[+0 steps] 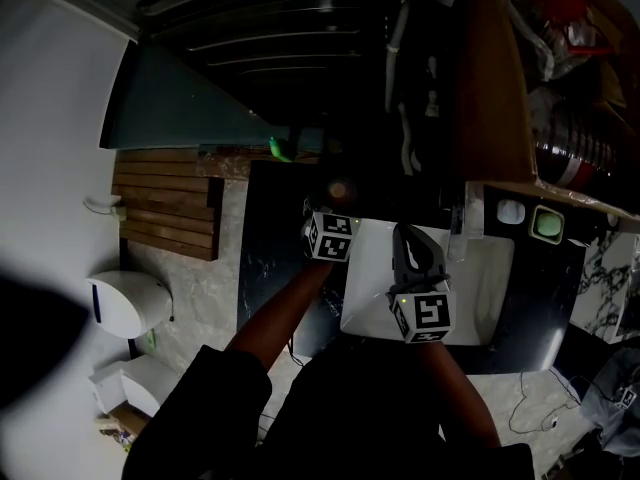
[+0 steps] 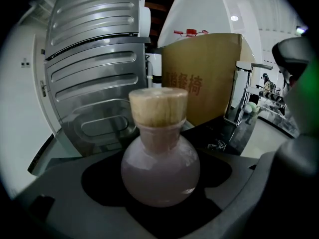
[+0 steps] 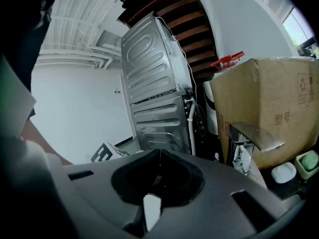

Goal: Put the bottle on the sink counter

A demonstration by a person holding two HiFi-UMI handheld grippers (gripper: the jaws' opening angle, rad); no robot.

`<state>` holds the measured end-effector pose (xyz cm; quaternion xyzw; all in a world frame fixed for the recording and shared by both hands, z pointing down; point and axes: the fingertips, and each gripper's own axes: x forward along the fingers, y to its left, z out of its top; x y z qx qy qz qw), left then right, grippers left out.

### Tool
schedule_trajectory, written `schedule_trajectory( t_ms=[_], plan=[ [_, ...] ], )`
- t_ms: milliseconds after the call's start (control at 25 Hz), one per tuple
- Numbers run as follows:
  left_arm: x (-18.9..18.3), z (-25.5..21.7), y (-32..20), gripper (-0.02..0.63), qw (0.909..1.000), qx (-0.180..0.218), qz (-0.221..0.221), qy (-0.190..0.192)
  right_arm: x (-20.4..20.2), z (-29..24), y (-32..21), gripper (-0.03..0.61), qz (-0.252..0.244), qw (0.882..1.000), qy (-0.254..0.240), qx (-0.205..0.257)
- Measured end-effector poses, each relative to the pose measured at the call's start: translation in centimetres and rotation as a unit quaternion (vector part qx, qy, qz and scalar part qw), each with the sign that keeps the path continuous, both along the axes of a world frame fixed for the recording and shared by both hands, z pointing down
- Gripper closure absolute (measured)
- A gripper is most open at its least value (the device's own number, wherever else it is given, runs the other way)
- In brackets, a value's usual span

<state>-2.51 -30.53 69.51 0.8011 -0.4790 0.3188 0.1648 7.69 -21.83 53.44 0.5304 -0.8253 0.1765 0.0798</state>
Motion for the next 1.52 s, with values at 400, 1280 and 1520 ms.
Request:
schedule_trajectory(
  t_ms=[400,1280,1520],
  plan=[
    [0.0,0.0,0.0,0.213,1.0000,0.002,-0.003,0.001,0.3,0.1,0.3,0.540,0.001,1.000,-0.002,-0.003],
    [-1.5,-5.5,3.1,0.213,0.9939,0.078,-0.018,0.076,0.9,-2.0,2.8,0.540,-0.003,1.000,0.002,0.010],
    [-1.8,-7.7,6.3,0.213,0.9894,0.083,-0.028,0.116,0.6,-3.0,5.1,0.540,-0.001,1.000,0.008,0.017]
  ],
)
